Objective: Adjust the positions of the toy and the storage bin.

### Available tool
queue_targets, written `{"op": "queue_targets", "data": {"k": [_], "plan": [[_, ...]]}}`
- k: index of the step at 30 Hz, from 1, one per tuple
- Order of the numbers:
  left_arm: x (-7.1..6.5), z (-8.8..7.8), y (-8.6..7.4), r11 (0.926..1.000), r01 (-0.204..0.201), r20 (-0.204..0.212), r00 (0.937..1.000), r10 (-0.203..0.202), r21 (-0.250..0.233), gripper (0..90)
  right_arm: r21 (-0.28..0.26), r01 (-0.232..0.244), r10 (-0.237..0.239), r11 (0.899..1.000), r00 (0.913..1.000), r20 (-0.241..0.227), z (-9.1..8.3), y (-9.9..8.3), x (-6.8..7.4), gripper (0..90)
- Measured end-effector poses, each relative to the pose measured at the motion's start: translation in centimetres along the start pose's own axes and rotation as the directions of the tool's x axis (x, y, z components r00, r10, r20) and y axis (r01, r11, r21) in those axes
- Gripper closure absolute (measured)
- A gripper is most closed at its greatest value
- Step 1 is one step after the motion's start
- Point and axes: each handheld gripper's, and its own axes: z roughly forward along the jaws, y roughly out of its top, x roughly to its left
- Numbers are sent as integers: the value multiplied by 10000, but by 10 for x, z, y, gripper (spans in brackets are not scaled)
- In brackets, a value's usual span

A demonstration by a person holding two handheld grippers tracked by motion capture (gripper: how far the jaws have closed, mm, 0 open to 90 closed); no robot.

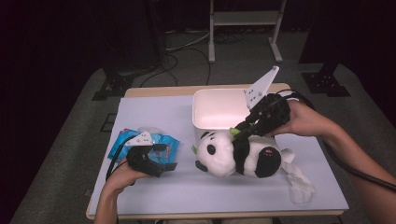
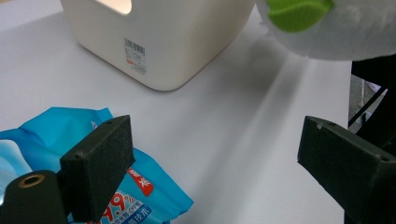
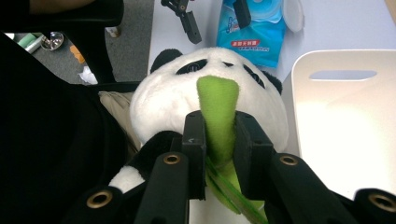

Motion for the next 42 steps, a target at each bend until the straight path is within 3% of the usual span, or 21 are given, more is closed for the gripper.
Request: {"op": "queue_targets", "data": {"k": [13,21,30,42], "plan": [[-1,-4,3,9998,-16,-9,10000,16,-196,100,-1,100,-100,9999,9993,365,-21,16,-7,750],[1,-6,1,9997,62,-13,10000,-63,-237,100,19,-61,59,10000,9976,688,-31,21,-22,750],[3,-6,0,9997,114,19,9999,-113,-229,100,5,-107,106,9999,9968,789,-36,29,-36,750],[5,-7,-2,9994,196,12,9998,-195,-295,100,196,107,-125,9998,9955,942,-44,40,-41,750]]}}
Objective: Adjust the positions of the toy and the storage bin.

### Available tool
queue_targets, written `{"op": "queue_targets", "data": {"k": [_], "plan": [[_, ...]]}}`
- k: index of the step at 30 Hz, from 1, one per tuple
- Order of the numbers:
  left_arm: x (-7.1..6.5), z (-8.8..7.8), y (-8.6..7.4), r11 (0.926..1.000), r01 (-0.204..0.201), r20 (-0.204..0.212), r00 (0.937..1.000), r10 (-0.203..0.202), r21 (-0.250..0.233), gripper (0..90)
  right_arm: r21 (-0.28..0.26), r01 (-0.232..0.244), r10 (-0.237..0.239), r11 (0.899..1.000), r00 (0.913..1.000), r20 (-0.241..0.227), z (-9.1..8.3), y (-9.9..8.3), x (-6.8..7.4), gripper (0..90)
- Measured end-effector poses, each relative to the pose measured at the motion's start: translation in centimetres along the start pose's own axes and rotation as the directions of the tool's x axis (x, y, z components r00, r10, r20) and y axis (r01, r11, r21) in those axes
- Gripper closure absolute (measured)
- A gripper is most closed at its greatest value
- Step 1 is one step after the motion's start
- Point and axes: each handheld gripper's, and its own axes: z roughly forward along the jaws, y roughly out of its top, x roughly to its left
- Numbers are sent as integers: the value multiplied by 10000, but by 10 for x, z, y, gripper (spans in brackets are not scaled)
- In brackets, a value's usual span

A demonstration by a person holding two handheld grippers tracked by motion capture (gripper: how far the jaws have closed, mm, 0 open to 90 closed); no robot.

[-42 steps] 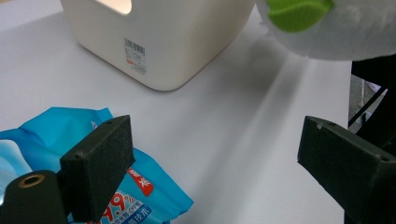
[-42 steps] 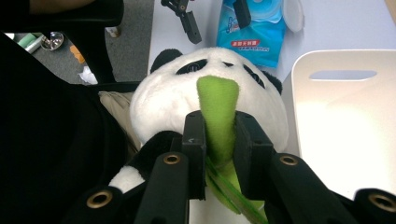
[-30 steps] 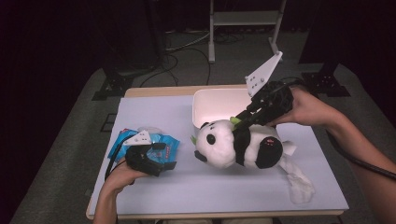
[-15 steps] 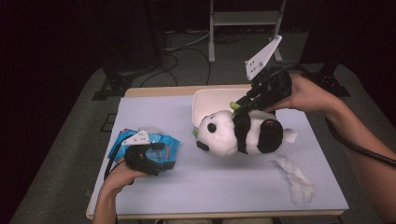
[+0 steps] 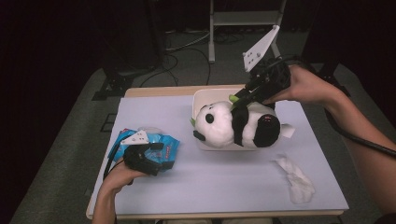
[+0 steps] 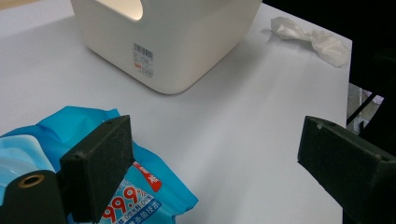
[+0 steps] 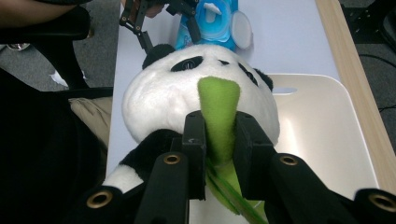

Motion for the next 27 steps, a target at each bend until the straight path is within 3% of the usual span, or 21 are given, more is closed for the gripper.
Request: {"op": "queue_targets", "data": {"k": [15,27], "plan": [[2,0,-1,9999,124,68,9999,-124,-46,100,-15,-107,107,9999,9998,176,-10,8,-24,750],[5,1,-2,9997,244,57,9997,-244,-56,100,17,-351,351,9994,9994,-29,8,9,-58,750]]}}
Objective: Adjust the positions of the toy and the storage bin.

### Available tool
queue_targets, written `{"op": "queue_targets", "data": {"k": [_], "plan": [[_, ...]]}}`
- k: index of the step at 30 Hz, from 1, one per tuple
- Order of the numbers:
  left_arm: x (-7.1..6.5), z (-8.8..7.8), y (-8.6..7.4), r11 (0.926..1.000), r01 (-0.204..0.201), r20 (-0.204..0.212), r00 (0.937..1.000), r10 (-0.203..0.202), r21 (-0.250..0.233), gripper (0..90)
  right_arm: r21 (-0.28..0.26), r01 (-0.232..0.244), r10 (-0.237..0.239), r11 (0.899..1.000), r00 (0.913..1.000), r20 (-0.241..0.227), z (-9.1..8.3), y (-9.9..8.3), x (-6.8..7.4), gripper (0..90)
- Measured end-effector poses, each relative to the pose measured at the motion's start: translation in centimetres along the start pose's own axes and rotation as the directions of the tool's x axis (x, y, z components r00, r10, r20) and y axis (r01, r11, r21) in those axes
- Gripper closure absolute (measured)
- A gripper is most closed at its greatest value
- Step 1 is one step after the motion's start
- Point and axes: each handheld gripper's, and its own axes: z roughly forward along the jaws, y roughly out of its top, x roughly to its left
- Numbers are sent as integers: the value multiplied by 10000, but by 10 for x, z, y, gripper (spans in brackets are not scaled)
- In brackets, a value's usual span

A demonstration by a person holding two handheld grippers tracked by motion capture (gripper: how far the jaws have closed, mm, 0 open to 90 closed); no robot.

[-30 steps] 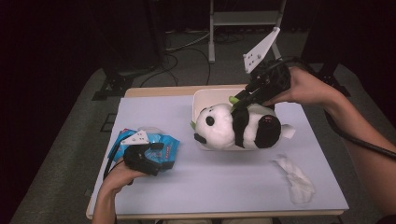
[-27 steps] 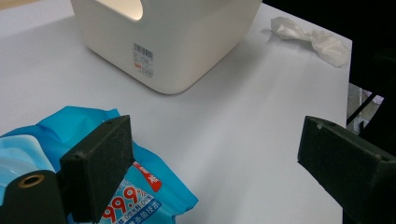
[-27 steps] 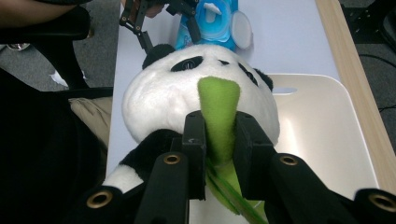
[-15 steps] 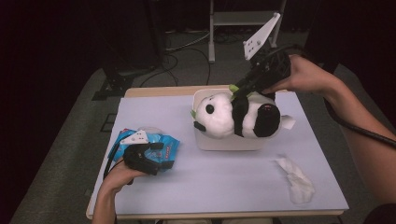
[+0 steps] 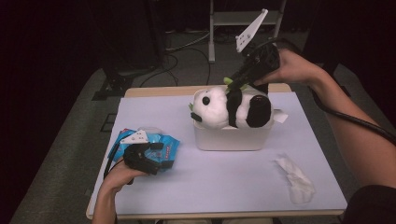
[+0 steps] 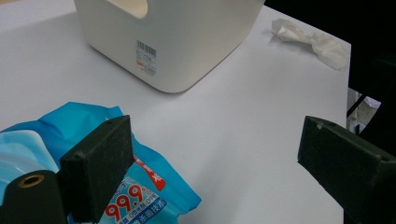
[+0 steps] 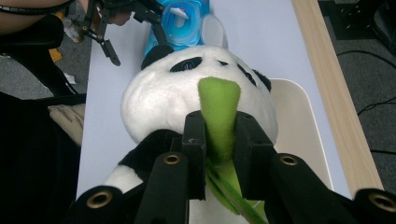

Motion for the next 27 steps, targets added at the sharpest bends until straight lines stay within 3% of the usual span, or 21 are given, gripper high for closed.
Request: {"op": "queue_targets", "data": {"k": [18,27], "plan": [[1,-1,0,10000,-18,-39,10000,18,42,100,100,-441,442,9990,9990,-101,20,-9,-32,749],[1,-1,-1,10000,-25,-14,10000,25,27,100,361,-570,576,9977,9982,-161,40,-14,-46,749]]}}
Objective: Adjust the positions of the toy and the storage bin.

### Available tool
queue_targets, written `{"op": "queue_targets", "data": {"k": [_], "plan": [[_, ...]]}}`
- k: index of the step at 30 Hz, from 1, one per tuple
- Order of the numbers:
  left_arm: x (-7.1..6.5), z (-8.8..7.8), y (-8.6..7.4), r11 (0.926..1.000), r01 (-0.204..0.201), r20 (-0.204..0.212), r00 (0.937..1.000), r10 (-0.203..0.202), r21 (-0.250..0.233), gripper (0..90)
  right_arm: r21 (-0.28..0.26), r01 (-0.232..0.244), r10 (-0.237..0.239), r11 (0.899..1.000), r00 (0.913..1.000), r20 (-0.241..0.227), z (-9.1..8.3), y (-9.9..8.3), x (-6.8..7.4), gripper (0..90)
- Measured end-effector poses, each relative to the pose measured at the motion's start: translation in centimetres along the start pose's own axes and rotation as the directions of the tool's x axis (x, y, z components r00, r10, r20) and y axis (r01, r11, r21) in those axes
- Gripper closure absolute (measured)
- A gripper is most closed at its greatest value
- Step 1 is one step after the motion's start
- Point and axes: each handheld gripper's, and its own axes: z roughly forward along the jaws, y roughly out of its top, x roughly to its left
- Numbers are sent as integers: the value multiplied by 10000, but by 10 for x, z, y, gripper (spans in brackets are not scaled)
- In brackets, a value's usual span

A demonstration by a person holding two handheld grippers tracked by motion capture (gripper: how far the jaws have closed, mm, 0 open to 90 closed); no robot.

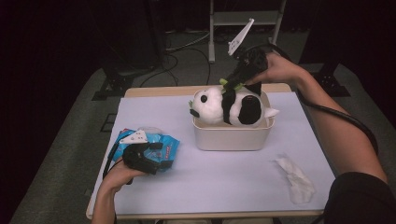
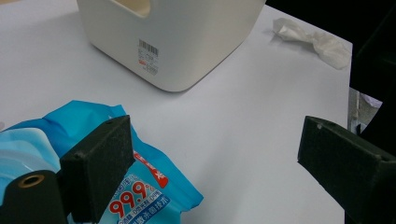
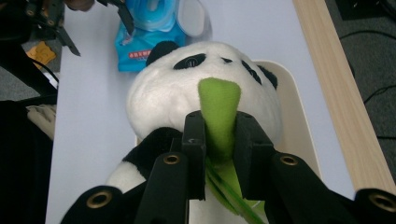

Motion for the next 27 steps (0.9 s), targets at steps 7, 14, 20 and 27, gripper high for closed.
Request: {"op": "queue_targets", "data": {"k": [7,14,20,27], "plan": [[-1,0,0,10000,-30,-38,10000,31,48,100,151,-163,163,9998,9999,-24,11,-9,-6,748],[0,3,0,9999,-39,-2,10000,39,121,100,40,-270,269,9996,9996,56,13,-16,-10,749],[0,3,1,10000,-22,12,10000,22,61,99,157,-229,227,9996,9996,139,11,-13,-12,749],[0,3,-1,9999,-14,36,10000,13,151,99,295,-315,311,9991,9994,131,17,-18,-15,748]]}}
